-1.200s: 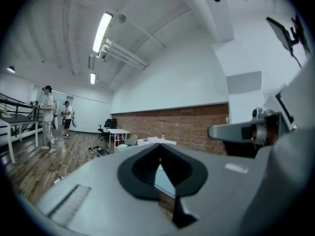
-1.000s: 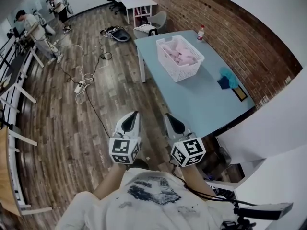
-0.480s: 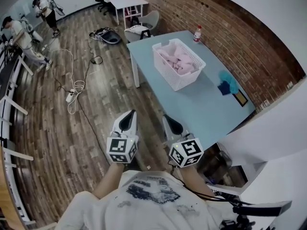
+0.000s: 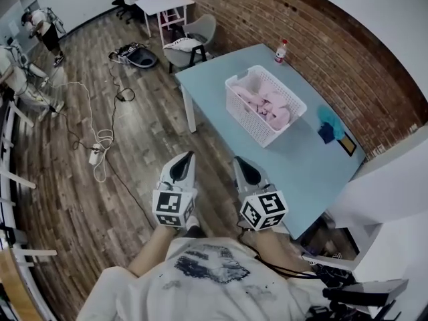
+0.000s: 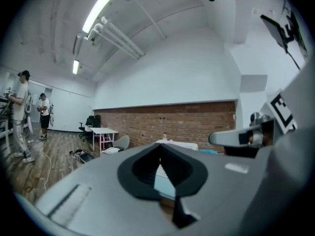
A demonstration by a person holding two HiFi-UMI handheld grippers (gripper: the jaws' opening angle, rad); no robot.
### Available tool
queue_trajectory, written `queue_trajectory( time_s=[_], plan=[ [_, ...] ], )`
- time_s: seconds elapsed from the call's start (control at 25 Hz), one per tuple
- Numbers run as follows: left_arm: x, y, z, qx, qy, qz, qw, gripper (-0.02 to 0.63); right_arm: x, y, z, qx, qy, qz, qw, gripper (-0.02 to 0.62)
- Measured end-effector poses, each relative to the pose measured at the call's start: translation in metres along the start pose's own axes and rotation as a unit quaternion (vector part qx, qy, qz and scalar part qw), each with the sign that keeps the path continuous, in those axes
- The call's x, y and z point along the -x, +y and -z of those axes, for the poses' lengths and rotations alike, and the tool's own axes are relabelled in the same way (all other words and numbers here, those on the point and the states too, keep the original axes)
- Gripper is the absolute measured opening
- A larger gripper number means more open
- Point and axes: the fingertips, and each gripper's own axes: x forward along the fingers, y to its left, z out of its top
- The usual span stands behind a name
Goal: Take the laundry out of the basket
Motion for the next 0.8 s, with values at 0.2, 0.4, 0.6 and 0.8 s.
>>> queue_trajectory(
  time_s=[0.2,0.4,0.6,0.8],
  plan=[
    [-0.027,0.058,-0.007,-0.022,0.007,0.027,0.9994,-0.011,-0.054,-0.002,-0.003,-0.007,-0.008,0.049,0.999,-0.003],
    [-0.053,0.087,-0.002,-0.015,0.012,0.055,0.9983,-0.011,-0.080,-0.009,-0.003,-0.005,-0.003,0.085,0.996,-0.002],
    [-0.086,0.093,0.006,-0.008,0.021,0.079,0.9966,-0.011,-0.093,-0.031,-0.001,-0.007,0.000,0.116,0.993,-0.002],
    [-0.123,0.091,0.014,-0.012,0.036,0.107,0.9935,-0.011,-0.108,-0.060,0.003,-0.018,-0.001,0.139,0.990,-0.002]
  ],
)
